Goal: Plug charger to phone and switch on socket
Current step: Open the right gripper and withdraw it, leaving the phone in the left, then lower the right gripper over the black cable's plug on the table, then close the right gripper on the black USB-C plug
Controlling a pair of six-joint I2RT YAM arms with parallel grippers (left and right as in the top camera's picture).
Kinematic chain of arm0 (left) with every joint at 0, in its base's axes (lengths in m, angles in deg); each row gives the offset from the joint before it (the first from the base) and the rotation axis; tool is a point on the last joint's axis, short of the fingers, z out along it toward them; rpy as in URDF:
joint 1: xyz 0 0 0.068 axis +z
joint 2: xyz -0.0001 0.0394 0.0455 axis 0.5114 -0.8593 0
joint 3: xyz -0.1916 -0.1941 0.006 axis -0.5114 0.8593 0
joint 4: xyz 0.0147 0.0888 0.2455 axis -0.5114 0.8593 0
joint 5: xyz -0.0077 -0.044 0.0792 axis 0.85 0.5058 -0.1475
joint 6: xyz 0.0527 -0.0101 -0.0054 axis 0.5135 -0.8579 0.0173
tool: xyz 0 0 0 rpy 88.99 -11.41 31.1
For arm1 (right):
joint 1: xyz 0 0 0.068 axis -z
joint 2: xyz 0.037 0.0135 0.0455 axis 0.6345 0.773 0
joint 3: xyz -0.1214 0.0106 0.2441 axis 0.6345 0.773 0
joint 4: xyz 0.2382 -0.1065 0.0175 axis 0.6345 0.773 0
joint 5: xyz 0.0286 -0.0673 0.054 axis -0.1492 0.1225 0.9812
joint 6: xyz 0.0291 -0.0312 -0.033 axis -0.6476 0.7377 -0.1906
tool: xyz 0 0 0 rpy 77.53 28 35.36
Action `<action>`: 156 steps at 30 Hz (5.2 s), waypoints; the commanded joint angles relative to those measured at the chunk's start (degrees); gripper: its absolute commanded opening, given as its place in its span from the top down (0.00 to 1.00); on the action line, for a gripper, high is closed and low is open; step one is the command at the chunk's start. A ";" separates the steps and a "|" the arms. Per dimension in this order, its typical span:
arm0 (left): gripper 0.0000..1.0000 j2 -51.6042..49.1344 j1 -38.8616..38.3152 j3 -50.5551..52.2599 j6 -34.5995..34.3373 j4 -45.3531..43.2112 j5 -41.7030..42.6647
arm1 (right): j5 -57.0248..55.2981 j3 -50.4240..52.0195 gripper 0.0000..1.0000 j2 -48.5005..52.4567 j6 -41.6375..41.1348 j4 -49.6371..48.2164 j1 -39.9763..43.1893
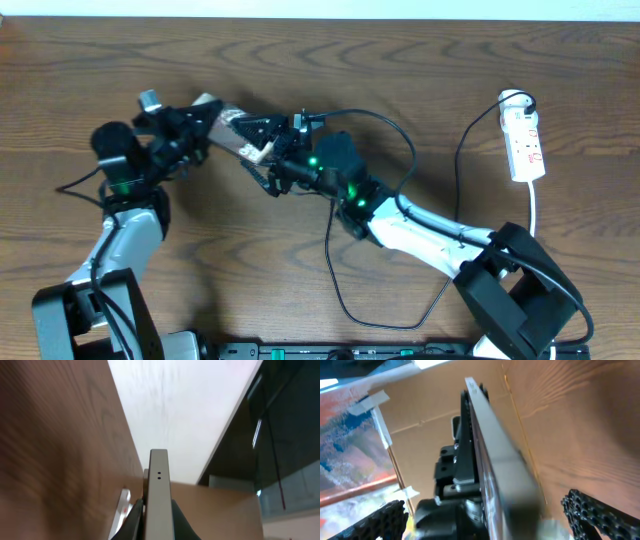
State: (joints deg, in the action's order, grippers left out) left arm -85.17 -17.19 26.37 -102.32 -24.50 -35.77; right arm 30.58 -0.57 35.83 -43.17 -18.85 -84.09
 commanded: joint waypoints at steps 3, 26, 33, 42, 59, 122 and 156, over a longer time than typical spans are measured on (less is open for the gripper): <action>0.93 0.31 9.49 -0.07 0.52 -0.74 6.69 | 14.34 -0.85 0.01 -0.42 0.28 -0.11 6.43; 0.93 0.31 24.68 -0.07 6.23 -2.36 31.19 | 10.62 -16.44 0.01 -0.42 37.83 58.42 12.04; 0.93 0.31 24.68 -0.07 6.82 -2.36 31.19 | -12.17 -26.73 0.01 -0.42 41.33 88.59 9.25; 0.92 0.31 24.68 -0.07 6.82 -2.32 31.82 | -14.23 -26.58 0.01 2.60 42.45 95.76 4.39; 0.92 0.31 24.68 -0.07 6.84 -2.32 32.06 | -3.28 -26.69 0.01 6.82 43.80 95.25 4.83; 0.93 0.31 24.68 -0.07 7.48 -2.29 32.74 | -15.54 -26.49 0.15 16.94 46.01 95.30 3.82; 0.93 0.31 24.68 -0.07 7.87 -2.27 32.96 | -18.51 -26.49 0.47 18.21 45.62 95.19 3.78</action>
State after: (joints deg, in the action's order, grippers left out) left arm -85.17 7.29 26.39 -94.80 -26.40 -4.82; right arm 13.29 -26.75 52.02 2.82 76.36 -80.02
